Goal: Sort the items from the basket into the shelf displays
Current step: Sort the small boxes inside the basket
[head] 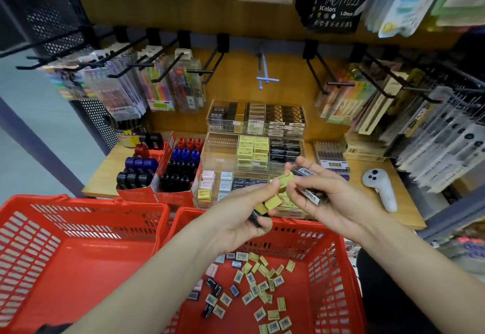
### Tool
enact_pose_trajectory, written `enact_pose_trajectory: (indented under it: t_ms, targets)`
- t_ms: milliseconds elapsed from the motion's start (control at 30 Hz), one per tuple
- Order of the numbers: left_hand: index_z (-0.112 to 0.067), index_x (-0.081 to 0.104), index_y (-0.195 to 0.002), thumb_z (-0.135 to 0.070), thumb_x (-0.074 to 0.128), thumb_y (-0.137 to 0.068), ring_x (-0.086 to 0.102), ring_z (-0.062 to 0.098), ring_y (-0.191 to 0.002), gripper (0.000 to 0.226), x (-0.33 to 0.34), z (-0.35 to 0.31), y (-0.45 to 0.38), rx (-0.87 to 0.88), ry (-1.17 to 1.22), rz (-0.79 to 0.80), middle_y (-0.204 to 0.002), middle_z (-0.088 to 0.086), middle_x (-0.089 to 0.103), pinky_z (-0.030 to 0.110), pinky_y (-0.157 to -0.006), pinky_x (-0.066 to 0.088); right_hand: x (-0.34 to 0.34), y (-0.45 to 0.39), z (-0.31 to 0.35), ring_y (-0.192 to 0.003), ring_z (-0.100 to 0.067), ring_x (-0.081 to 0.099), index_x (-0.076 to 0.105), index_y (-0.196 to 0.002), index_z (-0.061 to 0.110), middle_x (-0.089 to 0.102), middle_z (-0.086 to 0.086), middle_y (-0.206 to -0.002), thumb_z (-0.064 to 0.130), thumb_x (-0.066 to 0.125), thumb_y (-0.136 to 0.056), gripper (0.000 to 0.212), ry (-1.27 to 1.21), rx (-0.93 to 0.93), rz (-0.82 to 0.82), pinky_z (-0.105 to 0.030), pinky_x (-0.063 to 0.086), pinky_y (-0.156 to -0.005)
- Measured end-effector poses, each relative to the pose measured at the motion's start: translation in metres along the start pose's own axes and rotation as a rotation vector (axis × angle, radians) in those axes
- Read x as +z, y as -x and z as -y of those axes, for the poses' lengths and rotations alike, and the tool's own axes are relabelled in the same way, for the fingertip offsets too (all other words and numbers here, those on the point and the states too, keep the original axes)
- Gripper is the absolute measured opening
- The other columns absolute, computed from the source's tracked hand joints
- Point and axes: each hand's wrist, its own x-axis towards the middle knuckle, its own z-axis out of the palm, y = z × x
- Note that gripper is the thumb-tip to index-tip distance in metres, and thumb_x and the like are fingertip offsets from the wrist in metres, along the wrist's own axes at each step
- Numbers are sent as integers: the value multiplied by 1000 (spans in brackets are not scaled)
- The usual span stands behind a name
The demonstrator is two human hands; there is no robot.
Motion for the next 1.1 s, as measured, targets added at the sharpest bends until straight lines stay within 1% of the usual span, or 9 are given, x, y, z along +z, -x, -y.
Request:
enact_pose_trajectory:
  t_ms: [100, 233, 300, 400, 467, 567, 733, 900, 1100]
  targets:
    - [-14, 80, -97, -32, 83, -67, 53, 7, -55, 35, -2, -2, -1, 44, -61, -68, -73, -1, 67, 16, -45, 39, -8, 0, 2, -96, -22, 72, 71, -102, 6, 71, -13, -109, 1, 74, -72, 31, 226, -46, -53, -32, 59, -75]
    - [-21, 78, -100, -39, 83, -65, 52, 8, -52, 40, -5, -9, -5, 154, -267, -193, -70, -5, 71, 18, -51, 45, -23, 1, 2, -68, -12, 63, 74, -101, 20, 67, -4, -95, 38, 84, -63, 44, 707, -135, -178, -29, 49, -71]
    - [-24, 78, -96, -42, 83, -66, 50, 11, -56, 36, -6, -11, -7, 173, -337, -214, -71, -5, 72, 20, -53, 46, -28, 2, 1, -65, -10, 59, 72, -108, 33, 68, 4, -91, 39, 82, -69, 41, 973, -292, -107, -24, 50, -61]
    - [-27, 78, -91, -46, 82, -63, 50, 12, -59, 34, -4, -11, -10, 171, -410, -197, -69, -9, 73, 22, -57, 47, -33, 0, -2, -84, -2, 65, 69, -115, 37, 70, 15, -95, 38, 77, -75, 41, 1270, -558, -46, -15, 50, -78]
    - [-29, 78, -89, -49, 82, -59, 50, 12, -60, 36, -3, -10, -13, 167, -443, -192, -68, -11, 72, 23, -59, 47, -33, -1, -4, -96, 1, 64, 72, -110, 35, 70, 20, -98, 38, 76, -77, 34, 1355, -648, -65, -10, 46, -86]
    - [-30, 79, -92, -49, 79, -64, 50, 13, -61, 34, -5, -8, -20, 174, -414, -211, -76, -8, 72, 23, -59, 48, -35, -7, -6, -90, 5, 63, 70, -104, 37, 69, 21, -93, 36, 75, -80, 25, 1408, -705, -141, -7, 45, -80]
    - [-15, 76, -104, -15, 65, -94, 50, 16, -72, 14, -20, -9, -40, 138, -127, -387, -94, 9, 62, 21, -48, 45, -74, -24, 5, -59, 3, 56, 72, -107, 25, 67, 16, -84, 38, 73, -84, 26, 1369, -567, -483, -7, 39, -55]
    - [-12, 71, -104, -10, 70, -91, 52, 15, -73, 13, -35, -8, -57, 92, -37, -450, -95, 10, 65, 21, -42, 42, -114, -49, -3, -71, -7, 55, 72, -117, 18, 66, 3, -91, 38, 72, -86, 37, 1672, -388, -535, -7, 36, -59]
    - [-14, 71, -100, -14, 78, -81, 51, 14, -71, 21, -45, 0, -68, 29, 19, -457, -88, 7, 62, 21, -42, 42, -117, -100, -27, -98, -22, 64, 68, -123, 21, 54, -7, -125, 39, 68, -88, 39, 1819, -286, -564, -27, 49, -78]
